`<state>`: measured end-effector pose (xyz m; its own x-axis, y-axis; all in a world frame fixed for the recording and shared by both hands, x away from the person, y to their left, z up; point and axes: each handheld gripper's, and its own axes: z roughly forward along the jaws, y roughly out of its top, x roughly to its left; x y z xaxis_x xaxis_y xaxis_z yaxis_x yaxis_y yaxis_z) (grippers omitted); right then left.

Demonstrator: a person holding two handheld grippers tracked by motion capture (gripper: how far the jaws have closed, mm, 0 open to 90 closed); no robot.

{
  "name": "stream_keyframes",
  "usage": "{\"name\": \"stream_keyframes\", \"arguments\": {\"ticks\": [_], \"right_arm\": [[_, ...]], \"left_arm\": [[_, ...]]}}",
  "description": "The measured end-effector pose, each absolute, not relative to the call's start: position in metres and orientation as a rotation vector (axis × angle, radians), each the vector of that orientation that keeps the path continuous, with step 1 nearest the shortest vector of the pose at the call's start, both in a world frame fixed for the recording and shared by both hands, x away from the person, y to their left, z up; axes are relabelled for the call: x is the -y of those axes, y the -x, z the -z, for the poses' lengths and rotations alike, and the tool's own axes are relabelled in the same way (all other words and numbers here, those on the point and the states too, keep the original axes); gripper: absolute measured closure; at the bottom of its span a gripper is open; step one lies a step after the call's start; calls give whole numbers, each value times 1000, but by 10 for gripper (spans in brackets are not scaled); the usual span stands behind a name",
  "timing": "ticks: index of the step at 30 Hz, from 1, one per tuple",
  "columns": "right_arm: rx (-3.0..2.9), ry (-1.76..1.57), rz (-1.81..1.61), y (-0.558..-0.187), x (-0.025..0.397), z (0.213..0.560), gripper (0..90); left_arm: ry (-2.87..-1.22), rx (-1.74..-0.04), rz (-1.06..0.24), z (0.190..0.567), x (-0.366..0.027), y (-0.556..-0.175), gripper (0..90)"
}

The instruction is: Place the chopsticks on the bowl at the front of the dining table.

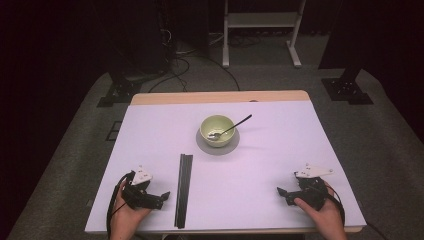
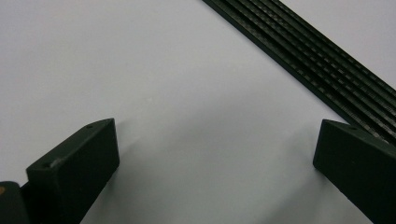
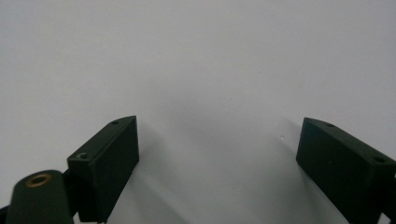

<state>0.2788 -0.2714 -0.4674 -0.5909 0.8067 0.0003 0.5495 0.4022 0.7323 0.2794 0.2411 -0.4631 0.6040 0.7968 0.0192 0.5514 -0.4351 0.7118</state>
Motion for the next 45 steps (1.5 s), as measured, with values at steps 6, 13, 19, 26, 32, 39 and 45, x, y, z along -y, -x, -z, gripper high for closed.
{"name": "stream_keyframes", "arguments": {"ticks": [6,13,19,26,32,39,45], "right_arm": [[-2310,-1172,-1007,-279,271,467,114],[-2309,-1172,-1007,-279,271,467,114],[-2310,-1172,-1007,-279,271,467,114],[-2310,-1172,-1007,-279,271,467,114],[-2310,-1173,-1008,-279,271,467,114],[-2310,-1175,-1008,-279,271,467,114],[-2311,-1176,-1008,-279,272,467,114]], "left_arm": [[-2147,-1071,-468,462,-240,-280,0],[-2156,-1056,-456,461,-237,-282,0],[-2149,-1059,-455,459,-237,-284,0],[-2137,-1070,-463,453,-235,-288,0],[-2141,-1062,-466,452,-234,-290,0],[-2138,-1058,-474,448,-233,-295,0],[-2136,-1056,-475,446,-232,-300,0]]}}
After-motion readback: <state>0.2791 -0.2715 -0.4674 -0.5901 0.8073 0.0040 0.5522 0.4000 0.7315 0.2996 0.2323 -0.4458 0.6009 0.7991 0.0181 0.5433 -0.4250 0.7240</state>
